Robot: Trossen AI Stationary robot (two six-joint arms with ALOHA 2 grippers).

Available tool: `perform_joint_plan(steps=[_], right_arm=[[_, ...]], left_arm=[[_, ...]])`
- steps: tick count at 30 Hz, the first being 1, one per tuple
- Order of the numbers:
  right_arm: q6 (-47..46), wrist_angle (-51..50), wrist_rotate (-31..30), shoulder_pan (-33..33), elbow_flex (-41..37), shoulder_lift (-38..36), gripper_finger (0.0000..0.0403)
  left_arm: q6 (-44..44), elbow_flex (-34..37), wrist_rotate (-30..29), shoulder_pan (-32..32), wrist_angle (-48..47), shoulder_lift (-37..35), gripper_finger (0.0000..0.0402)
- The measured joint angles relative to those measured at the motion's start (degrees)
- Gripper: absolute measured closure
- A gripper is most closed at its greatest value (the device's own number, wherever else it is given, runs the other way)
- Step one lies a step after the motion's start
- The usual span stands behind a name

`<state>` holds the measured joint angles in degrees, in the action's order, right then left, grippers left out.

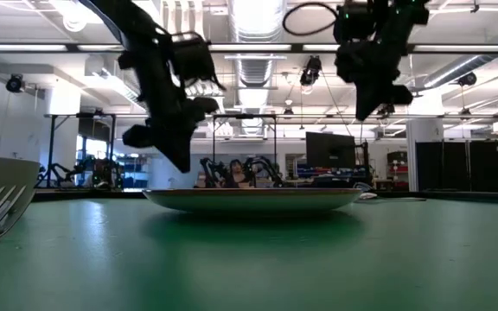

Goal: Set table place
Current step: Move the orange plate to the middle of the table

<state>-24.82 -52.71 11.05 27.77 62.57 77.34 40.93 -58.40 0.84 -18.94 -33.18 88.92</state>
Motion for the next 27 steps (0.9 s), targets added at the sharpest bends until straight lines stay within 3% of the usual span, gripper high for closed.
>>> perform_joint_plan(steps=[10,20,27], right_arm=[[-9.4,19.5,2.8,0.0,-13.6,0.1,0.0394],[-17.0,23.5,2.9,-1.5,-17.8,0.1,0.0394],[-21.3,28.4,3.4,-4.6,-20.2,2.1,0.0394]], left_arm=[[0.9,5.1,-7.0,0.0,0.2,-7.2,0.0402],[-1.1,12.3,-1.8,-0.9,19.5,-1.5,0.0402],[-1.0,11.3,-0.1,-0.7,20.7,2.4,0.0402]])
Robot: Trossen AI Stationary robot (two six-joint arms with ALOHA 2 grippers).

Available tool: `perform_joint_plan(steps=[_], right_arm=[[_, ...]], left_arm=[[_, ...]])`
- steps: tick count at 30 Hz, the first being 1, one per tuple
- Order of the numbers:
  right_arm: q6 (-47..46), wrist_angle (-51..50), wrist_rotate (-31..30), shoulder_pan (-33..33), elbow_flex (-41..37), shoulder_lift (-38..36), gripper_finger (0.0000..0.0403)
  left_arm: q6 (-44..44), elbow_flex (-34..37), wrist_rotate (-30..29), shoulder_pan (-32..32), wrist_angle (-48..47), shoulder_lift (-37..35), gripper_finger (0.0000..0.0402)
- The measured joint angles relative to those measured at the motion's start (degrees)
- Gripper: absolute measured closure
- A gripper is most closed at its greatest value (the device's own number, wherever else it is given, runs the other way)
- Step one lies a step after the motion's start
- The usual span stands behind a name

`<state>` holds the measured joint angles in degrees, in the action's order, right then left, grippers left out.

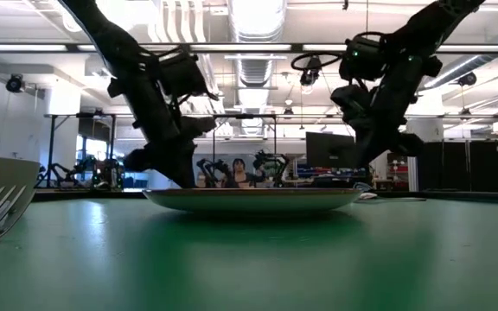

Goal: Set table place
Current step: Move the orange plate to the middle of the table

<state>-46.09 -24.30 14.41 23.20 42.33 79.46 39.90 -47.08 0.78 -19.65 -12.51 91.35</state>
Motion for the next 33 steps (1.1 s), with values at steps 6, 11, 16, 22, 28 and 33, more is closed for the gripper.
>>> perform_joint_plan(steps=[6,11,16,22,28,33], right_arm=[[-0.8,6.5,3.4,-1.5,-0.5,6.4,0.0394],[-0.8,9.7,4.0,-2.2,-0.2,11.0,0.0394],[0.0,9.8,4.3,-3.0,0.8,13.3,0.0394],[0.2,9.0,5.0,-5.5,0.9,12.5,0.0394],[-0.6,8.3,7.1,-8.7,0.8,11.8,0.0394],[-0.9,6.8,7.3,-11.8,0.8,11.8,0.0394]], left_arm=[[0.1,0.2,0.8,0.4,0.0,0.3,0.0402],[0.3,0.4,1.9,0.6,0.0,0.0,0.0402],[0.3,0.1,3.3,1.8,-0.1,-0.5,0.0402],[3.3,0.6,3.9,4.6,-0.1,-0.7,0.0402],[7.1,0.6,4.5,8.8,-0.5,-0.9,0.0402],[10.5,0.6,4.8,12.8,-0.4,-0.9,0.0402]])
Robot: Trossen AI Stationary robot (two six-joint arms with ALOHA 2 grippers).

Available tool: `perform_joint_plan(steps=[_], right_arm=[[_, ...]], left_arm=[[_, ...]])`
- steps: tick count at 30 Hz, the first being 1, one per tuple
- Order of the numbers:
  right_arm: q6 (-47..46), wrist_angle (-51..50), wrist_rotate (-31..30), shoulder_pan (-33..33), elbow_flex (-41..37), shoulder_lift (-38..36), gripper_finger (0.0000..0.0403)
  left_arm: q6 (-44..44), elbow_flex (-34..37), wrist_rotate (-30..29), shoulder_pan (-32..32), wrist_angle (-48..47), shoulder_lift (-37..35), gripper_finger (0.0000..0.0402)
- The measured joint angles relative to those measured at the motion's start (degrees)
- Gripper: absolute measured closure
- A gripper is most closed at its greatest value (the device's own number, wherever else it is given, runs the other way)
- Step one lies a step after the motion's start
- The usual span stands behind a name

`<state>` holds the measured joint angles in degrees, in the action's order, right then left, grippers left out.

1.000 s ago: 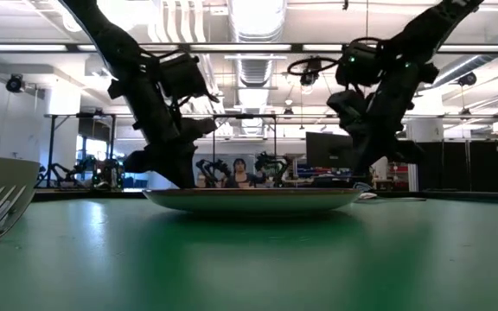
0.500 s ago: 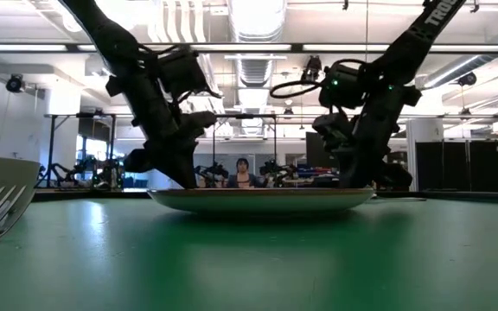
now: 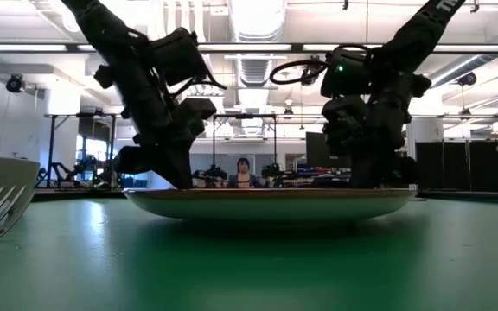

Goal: Set table place
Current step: Move the orange plate to the middle of the table, then put the gray bowl on top of the orange plate

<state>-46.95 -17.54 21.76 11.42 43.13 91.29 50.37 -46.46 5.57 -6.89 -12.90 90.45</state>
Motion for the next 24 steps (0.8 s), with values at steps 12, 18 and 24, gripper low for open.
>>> perform_joint_plan(steps=[12,18,24], right_arm=[[-2.1,-0.3,2.9,-3.4,-0.1,0.0,0.0394],[-2.0,-0.3,3.4,-3.6,-0.1,0.0,0.0394],[1.9,-0.7,-5.6,-2.7,-0.1,-0.1,0.0394]], left_arm=[[6.9,0.9,-0.9,5.5,-0.8,-0.2,0.0402],[8.0,0.4,-2.2,6.0,-4.7,-0.4,0.0402],[7.3,-0.6,-7.7,5.3,-6.9,-2.1,0.0402]])
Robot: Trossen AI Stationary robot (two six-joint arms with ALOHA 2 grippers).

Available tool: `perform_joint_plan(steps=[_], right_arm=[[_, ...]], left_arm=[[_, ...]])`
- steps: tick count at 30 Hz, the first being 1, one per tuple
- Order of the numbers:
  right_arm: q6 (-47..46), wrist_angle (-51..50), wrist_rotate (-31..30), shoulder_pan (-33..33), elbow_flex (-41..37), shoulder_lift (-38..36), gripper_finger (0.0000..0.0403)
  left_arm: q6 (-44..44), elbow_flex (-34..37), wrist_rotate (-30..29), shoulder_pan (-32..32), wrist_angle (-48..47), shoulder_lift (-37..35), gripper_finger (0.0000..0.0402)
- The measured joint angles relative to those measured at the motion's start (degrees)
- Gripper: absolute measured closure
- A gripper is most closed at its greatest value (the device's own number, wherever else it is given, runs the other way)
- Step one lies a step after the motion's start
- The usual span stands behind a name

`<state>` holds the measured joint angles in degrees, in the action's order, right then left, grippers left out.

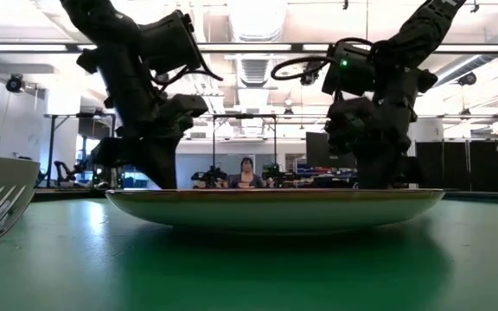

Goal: Set table place
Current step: Put the gray bowl on top of the orange plate

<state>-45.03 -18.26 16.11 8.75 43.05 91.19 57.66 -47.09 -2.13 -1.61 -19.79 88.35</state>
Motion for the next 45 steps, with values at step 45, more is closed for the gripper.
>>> perform_joint_plan(steps=[45], right_arm=[[67.8,-38.3,-20.7,29.9,25.2,14.0,0.0266]], left_arm=[[-9.1,0.0,2.0,-18.3,11.7,-24.8,0.0402]])
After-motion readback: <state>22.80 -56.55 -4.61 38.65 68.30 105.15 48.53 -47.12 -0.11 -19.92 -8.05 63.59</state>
